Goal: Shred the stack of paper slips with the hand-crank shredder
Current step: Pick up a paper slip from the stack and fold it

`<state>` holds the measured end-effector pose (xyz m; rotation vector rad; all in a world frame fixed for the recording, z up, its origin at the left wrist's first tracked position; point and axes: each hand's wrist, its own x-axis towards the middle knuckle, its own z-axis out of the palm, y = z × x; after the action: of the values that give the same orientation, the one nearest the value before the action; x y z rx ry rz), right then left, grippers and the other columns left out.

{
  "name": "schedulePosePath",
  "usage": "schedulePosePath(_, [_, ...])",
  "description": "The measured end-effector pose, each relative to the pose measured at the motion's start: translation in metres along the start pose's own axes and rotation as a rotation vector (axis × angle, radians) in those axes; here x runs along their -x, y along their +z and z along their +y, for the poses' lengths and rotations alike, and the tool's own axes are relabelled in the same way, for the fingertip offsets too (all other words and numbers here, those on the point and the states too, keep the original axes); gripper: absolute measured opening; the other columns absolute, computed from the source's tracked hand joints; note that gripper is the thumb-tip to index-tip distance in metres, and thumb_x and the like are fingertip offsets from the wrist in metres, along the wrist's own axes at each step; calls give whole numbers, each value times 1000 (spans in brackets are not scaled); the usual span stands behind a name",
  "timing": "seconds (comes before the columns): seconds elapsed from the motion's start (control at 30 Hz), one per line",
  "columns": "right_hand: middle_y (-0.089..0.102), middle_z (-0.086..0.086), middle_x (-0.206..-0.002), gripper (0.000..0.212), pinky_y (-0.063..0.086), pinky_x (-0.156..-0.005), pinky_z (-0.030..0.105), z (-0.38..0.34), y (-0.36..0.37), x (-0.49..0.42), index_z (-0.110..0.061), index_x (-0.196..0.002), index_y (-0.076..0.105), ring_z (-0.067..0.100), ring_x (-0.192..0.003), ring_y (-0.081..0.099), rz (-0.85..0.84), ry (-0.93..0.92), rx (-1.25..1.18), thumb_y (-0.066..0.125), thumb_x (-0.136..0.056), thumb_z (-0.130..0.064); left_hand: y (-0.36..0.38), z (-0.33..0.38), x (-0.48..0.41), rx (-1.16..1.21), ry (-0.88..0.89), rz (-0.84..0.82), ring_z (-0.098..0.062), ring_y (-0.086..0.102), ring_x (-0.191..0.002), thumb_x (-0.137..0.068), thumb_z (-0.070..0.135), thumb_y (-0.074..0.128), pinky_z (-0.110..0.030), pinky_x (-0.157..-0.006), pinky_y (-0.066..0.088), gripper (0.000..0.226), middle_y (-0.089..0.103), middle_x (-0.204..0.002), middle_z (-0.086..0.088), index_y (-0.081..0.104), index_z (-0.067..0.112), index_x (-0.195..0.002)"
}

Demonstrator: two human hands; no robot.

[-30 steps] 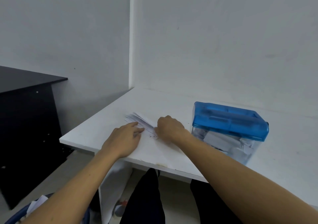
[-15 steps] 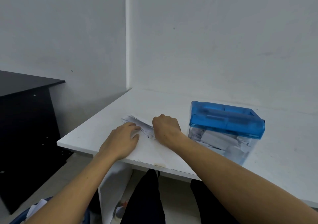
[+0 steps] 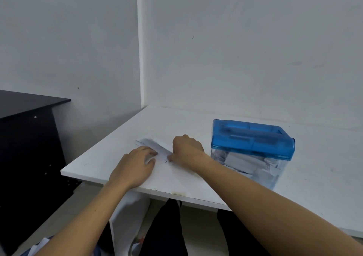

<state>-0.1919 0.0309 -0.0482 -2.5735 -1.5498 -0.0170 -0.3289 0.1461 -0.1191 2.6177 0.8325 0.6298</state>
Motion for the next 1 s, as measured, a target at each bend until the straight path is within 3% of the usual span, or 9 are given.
schedulePosePath(0.2, [51,7,-97,15,43,-69,34,-4,-10,5,-8,-111,58,25,-81,53,74,-10,-7,59,-99,-18,2,-2,1,61,-11,12,-14,57,-121,-100,32,50,-34,-105,44,32,57,-140,14,62,33,-130])
schedulePosePath(0.3, [57,8,-94,7,49,-62,34,-10,-27,5,-9,-100,60,25,-75,60,194,-31,-96,58,-97,-14,-2,7,0,178,6,138,-8,58,-114,-102,34,51,-32,-101,45,20,61,-124,18,65,38,-116])
schedulePosePath(0.4, [61,5,-82,18,51,-54,31,-15,-54,3,-8,-91,66,21,-64,60,303,-25,-323,58,-98,-23,-21,40,-6,583,-61,291,-6,60,-102,-106,36,45,-23,-85,45,24,66,-106,14,68,33,-99])
schedulePosePath(0.5, [66,2,-76,23,50,-52,28,-12,-85,9,-11,-85,69,18,-64,64,373,-34,-518,59,-97,-28,-48,82,-16,889,-53,219,-16,66,-95,-102,44,46,-32,-82,50,37,73,-97,1,70,17,-98])
schedulePosePath(0.63, [71,5,-81,25,51,-56,33,9,-120,24,-11,-92,74,20,-72,67,453,-10,-729,61,-96,-32,-74,124,-29,982,-9,193,-13,70,-93,-102,25,57,-36,-86,56,17,74,-91,2,66,16,-90])
schedulePosePath(0.73, [76,7,-87,27,63,-70,37,30,-137,33,-9,-97,75,22,-78,73,400,21,-872,64,-97,-34,-85,148,-38,1029,-6,126,-18,70,-100,-103,25,56,-36,-90,58,15,75,-100,-1,67,15,-100])
schedulePosePath(0.8, [76,5,-91,25,63,-70,34,48,-147,43,-10,-101,74,18,-81,74,332,22,-944,65,-97,-33,-89,163,-44,1013,11,112,-19,69,-101,-104,25,54,-33,-87,59,16,73,-104,-1,66,15,-106])
schedulePosePath(1.0, [76,-5,-87,14,60,-71,24,106,-171,75,-21,-92,74,11,-83,71,276,54,-789,70,-93,-34,-93,213,-59,961,66,72,-17,69,-100,-104,27,54,-32,-88,59,15,72,-109,3,65,19,-111])
